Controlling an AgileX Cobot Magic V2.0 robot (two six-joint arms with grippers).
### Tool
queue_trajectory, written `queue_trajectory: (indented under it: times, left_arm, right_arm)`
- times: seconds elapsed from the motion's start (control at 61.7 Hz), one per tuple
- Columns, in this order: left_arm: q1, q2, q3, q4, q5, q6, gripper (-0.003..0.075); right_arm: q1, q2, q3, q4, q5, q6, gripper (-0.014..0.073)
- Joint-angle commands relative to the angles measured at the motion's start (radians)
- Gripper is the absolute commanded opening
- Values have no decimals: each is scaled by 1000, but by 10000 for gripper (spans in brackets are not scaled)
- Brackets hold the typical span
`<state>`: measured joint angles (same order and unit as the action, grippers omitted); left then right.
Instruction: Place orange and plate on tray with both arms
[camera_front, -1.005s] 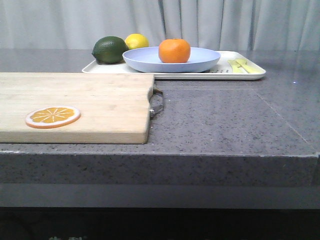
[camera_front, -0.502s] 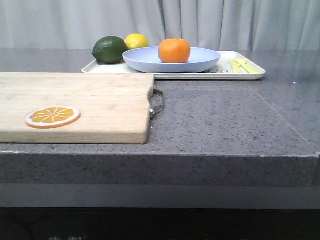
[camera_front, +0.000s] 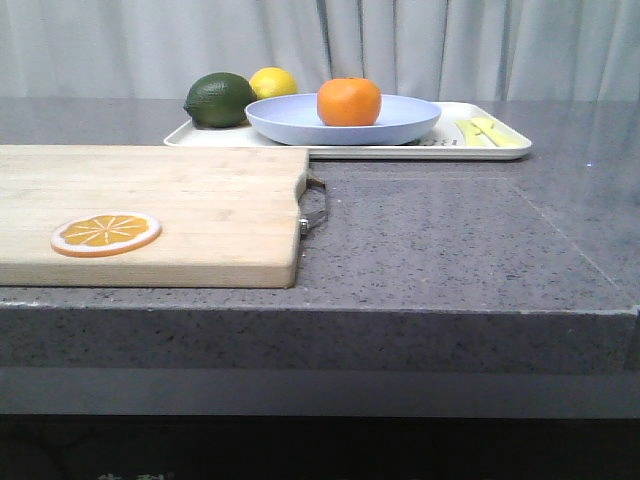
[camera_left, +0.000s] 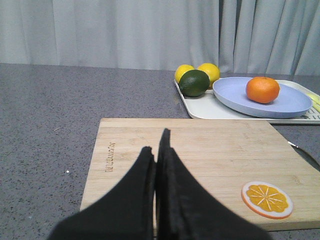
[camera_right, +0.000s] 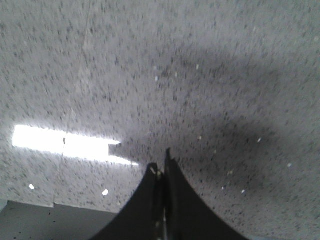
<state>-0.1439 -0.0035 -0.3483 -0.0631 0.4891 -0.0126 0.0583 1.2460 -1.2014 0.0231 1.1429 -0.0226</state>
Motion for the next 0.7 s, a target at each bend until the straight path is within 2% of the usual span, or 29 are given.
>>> queue_trajectory:
  times: [0.0, 0.178, 0.373, 0.551, 0.681]
  left_arm:
    - [1, -1, -25, -9, -84, -6, -18]
    - [1, -1, -25, -9, -84, -6, -18]
    - [1, -1, -25, -9, -84, -6, -18]
    - [1, -1, -25, -9, -84, -6, -18]
    - [1, -1, -25, -9, -84, -6, -18]
  right_arm:
    - [-3, -100, 107, -11, -136, -20, -112]
    - [-3, -258, 353, -10, -345, -27, -112]
    - [-3, -496, 620, -10, -659, -27, -112]
    - [-3, -744, 805, -10, -893, -27, -112]
    - [-3, -876, 885, -10, -1013, -27, -112]
